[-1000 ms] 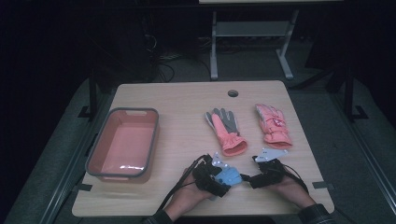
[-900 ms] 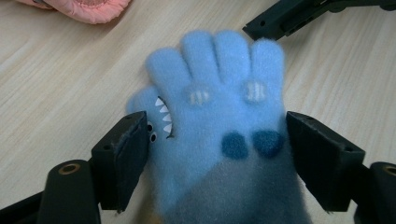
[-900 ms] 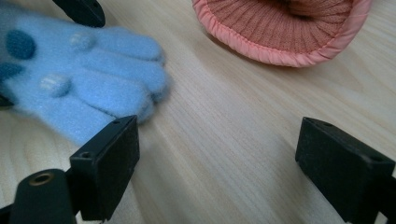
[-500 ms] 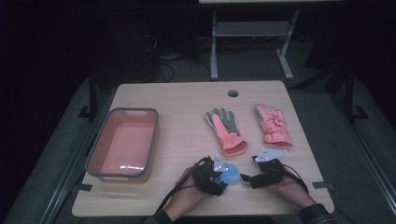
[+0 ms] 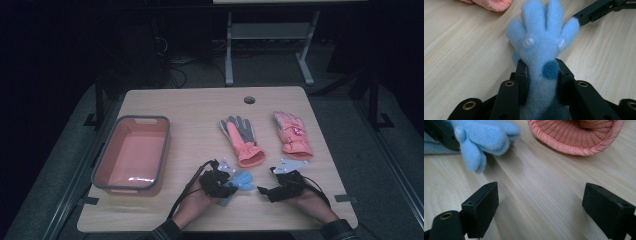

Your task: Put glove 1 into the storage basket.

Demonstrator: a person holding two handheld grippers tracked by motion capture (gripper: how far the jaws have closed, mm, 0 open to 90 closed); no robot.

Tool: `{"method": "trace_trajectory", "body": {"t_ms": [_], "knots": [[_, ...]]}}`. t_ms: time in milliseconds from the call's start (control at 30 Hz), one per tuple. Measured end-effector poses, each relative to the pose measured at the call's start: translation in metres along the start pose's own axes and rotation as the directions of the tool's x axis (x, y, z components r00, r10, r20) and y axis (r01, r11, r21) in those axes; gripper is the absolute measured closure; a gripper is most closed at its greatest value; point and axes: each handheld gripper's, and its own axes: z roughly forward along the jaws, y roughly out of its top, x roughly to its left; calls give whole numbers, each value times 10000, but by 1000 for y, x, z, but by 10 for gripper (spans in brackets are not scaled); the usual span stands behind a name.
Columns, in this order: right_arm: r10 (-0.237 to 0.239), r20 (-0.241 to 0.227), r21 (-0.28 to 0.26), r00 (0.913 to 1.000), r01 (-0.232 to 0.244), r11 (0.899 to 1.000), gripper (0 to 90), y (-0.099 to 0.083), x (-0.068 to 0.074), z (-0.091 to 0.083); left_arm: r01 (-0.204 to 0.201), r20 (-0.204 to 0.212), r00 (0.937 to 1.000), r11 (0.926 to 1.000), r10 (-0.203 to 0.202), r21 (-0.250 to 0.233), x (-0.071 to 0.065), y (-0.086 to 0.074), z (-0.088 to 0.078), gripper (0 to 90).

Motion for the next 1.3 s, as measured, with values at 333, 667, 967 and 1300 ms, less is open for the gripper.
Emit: {"method": "trace_trajectory", "body": {"t_ms": [333,667,967,1300], "knots": [[-79,-2,-26,10000,79,10000,129,0,0,0,357,340,9988,9987,-345,-353,6,2,-11,704],[-62,-8,-22,10000,62,10000,129,0,0,0,531,490,9976,9964,-499,-664,19,6,-35,704],[-53,-11,-28,10000,53,10000,129,0,0,0,713,273,9972,9932,-691,-920,39,9,-61,702],[-57,-6,-49,10000,57,10000,129,0,0,0,795,-244,9962,9882,-834,-1312,62,16,-103,702]]}}
